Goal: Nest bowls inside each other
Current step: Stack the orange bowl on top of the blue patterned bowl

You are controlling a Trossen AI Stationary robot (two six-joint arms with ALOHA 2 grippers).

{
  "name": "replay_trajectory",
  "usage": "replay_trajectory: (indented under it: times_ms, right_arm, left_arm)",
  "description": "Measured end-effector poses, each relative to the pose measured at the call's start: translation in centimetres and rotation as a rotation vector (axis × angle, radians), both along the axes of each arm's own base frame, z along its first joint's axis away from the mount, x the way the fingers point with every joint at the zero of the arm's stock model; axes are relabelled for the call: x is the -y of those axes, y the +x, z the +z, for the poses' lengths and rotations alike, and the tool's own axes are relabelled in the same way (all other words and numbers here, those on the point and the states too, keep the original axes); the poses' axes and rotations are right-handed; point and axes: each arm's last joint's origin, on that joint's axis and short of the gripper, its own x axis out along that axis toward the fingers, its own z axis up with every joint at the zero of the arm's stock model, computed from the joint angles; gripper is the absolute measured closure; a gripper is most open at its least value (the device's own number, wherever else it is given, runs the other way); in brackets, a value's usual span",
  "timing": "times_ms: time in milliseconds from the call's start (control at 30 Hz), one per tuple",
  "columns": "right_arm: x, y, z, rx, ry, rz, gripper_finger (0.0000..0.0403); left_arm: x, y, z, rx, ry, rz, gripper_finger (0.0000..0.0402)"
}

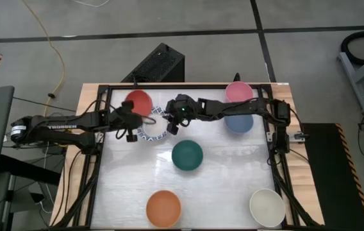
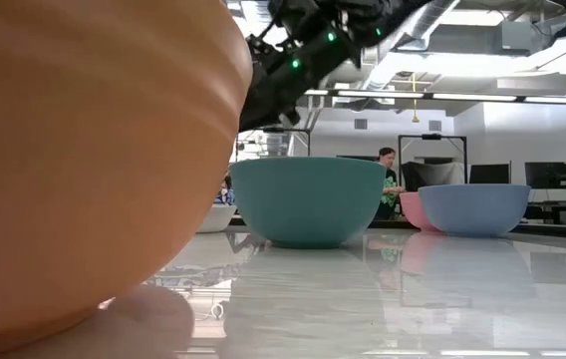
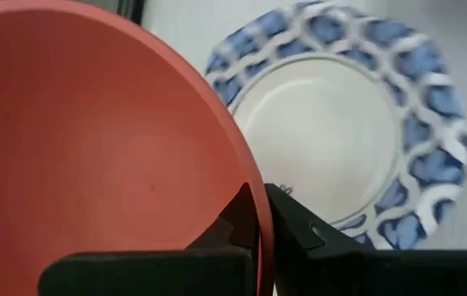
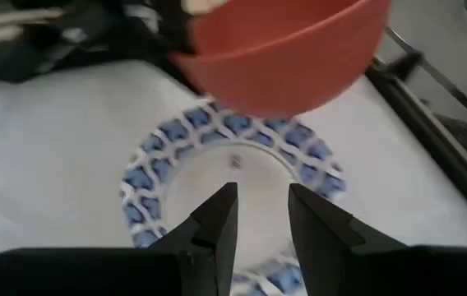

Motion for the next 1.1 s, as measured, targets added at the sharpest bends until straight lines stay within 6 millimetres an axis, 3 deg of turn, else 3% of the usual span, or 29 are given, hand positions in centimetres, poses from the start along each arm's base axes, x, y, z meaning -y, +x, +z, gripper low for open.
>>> replay_trajectory:
  times_ms: [100,267,533,733,1100]
  right_arm:
    - [0.2,-0.3,2.1,-0.105,-0.044,-0.074,0.0273]
    - [-0.3,-0.8,6.3,-0.19,-0.189,-0.238,0.0273]
    - [-2.8,0.0,12.3,-0.007,-0.44,-0.235,0.0273]
    - [-3.5,0.7,13.6,0.102,-0.543,-0.204,0.0273]
    - [-3.5,0.9,15.0,0.243,-0.56,-0.226,0.0273]
  left_arm:
    - [0.8,0.1,0.1,-0.08,0.137,-0.085,0.0401]
    - [1.6,0.2,0.4,-0.201,0.389,-0.082,0.0401]
    - [2.2,0.6,1.7,-0.281,0.695,-0.002,0.0401]
    - [2.4,1.1,2.8,-0.282,0.804,-0.008,0.0401]
    - [2.1,1.4,3.8,-0.29,0.888,0.067,0.0401]
